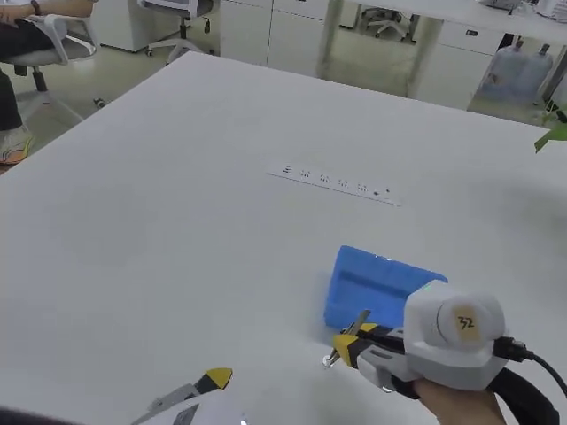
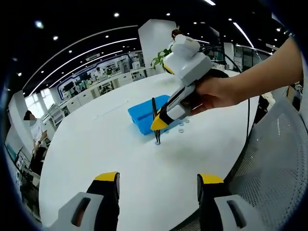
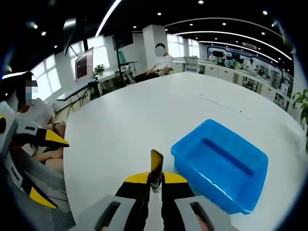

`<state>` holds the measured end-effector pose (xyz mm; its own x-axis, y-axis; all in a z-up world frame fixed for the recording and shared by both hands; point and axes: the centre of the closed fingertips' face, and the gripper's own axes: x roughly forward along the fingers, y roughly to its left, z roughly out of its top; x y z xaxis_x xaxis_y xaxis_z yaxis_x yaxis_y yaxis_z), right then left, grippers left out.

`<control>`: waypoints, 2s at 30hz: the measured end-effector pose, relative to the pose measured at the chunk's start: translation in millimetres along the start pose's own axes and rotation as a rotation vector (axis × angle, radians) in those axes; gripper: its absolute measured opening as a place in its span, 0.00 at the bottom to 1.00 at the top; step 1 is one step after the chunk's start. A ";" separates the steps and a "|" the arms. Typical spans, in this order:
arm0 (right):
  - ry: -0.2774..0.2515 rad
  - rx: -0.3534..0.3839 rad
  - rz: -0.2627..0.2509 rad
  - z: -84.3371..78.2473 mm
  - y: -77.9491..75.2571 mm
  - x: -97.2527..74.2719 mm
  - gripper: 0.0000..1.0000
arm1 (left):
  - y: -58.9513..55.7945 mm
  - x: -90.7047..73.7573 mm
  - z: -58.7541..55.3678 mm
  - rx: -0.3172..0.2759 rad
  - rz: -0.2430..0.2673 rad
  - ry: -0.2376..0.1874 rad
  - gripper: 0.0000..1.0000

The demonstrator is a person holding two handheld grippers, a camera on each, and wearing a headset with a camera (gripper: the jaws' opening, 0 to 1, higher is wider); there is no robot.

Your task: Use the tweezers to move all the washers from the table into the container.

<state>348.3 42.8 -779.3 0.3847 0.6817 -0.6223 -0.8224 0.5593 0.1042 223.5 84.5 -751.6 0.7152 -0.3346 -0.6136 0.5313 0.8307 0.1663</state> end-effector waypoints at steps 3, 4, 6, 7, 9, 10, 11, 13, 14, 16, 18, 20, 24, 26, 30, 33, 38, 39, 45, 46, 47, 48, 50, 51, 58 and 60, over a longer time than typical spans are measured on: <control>-0.001 0.005 0.000 1.5 0.3 -1.2 0.04 | 0.5 -0.3 -0.6 -0.017 -0.004 0.003 0.69; -0.003 0.005 0.001 1.9 0.8 -2.1 0.04 | 0.7 -0.3 -0.8 -0.024 -0.003 0.005 0.71; -0.005 0.000 -0.003 1.1 1.1 -3.5 0.04 | 1.3 -0.3 -0.4 -0.030 0.000 0.003 0.73; -0.005 -0.001 -0.003 0.9 1.0 -3.4 0.04 | 1.2 -0.3 -0.5 -0.032 -0.001 0.005 0.75; 0.001 0.001 -0.004 -1.7 0.9 -2.6 0.04 | 1.2 0.7 -2.2 -0.045 -0.001 0.014 0.77; -0.009 0.001 -0.006 -0.5 0.8 -2.6 0.04 | 0.9 0.8 -2.5 -0.047 -0.002 0.014 0.78; -0.007 0.004 -0.006 -0.6 1.0 -2.4 0.04 | 0.6 0.8 -2.7 -0.047 -0.004 0.015 0.78; -0.009 0.005 -0.003 -0.5 2.4 -1.4 0.05 | 0.8 0.8 -2.7 -0.043 -0.001 0.014 0.78; -0.006 -0.002 -0.004 -1.3 4.1 -0.2 0.05 | 0.9 0.8 -3.0 -0.045 -0.002 0.015 0.78; -0.011 -0.015 -0.003 -0.5 5.9 -0.2 0.05 | 1.2 1.0 -3.6 -0.046 -0.001 0.017 0.78; -0.010 -0.018 -0.005 -0.3 6.0 0.5 0.04 | 1.5 1.0 -3.9 -0.043 0.001 0.019 0.78; 0.000 -0.021 -0.016 -0.8 4.7 -0.1 0.04 | 1.3 1.2 -5.1 -0.039 0.001 0.026 0.78; 0.000 -0.018 -0.015 -3.1 3.8 -0.9 0.04 | 1.9 1.2 -5.9 -0.029 0.007 0.032 0.78; -0.003 -0.008 -0.015 -3.2 3.2 -0.8 0.04 | 2.0 1.1 -6.2 -0.031 0.008 0.033 0.78; -0.003 0.029 -0.013 -2.5 2.0 -0.6 0.03 | 1.7 1.5 -7.6 -0.017 0.012 0.042 0.77; 0.000 0.043 -0.014 -3.2 1.1 -0.9 0.03 | 2.4 1.4 -8.1 -0.006 0.018 0.045 0.77; -0.004 0.052 -0.024 -3.6 -1.3 -7.2 0.03 | 3.8 3.2 -9.3 -0.005 0.026 0.047 0.76; -0.005 0.049 -0.025 -2.9 -1.3 -8.7 0.03 | 4.2 3.3 -9.4 -0.003 0.029 0.048 0.76; -0.023 0.031 -0.019 7.9 -0.5 -22.4 0.03 | 4.2 4.6 -11.6 -0.007 0.031 0.061 0.77; -0.027 0.027 -0.020 10.0 -1.1 -24.2 0.03 | 4.1 5.1 -12.4 -0.007 0.031 0.065 0.77; -0.033 0.022 -0.022 12.6 -1.7 -26.2 0.03 | 4.4 5.0 -13.0 -0.005 0.033 0.069 0.77; -0.042 0.014 -0.025 16.9 -2.9 -29.0 0.02 | 4.7 4.9 -13.8 0.000 0.035 0.074 0.77; -0.054 0.010 -0.032 23.2 -5.8 -32.8 0.02 | 4.6 5.0 -13.8 0.006 0.037 0.075 0.77; -0.070 0.013 -0.037 28.9 -8.3 -35.9 0.02 | 5.0 5.1 -14.3 0.011 0.041 0.079 0.76; -0.146 0.033 -0.063 60.9 -22.9 -47.9 0.02 | 6.7 6.1 -17.8 0.023 0.053 0.100 0.76; -0.159 0.047 -0.075 65.7 -29.8 -46.7 0.02 | 7.3 6.0 -17.9 0.024 0.056 0.101 0.76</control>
<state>382.3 25.3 -702.3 0.5088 0.7011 -0.4995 -0.7700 0.6302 0.1001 223.5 96.5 -767.9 0.6953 -0.2402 -0.6774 0.5031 0.8357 0.2200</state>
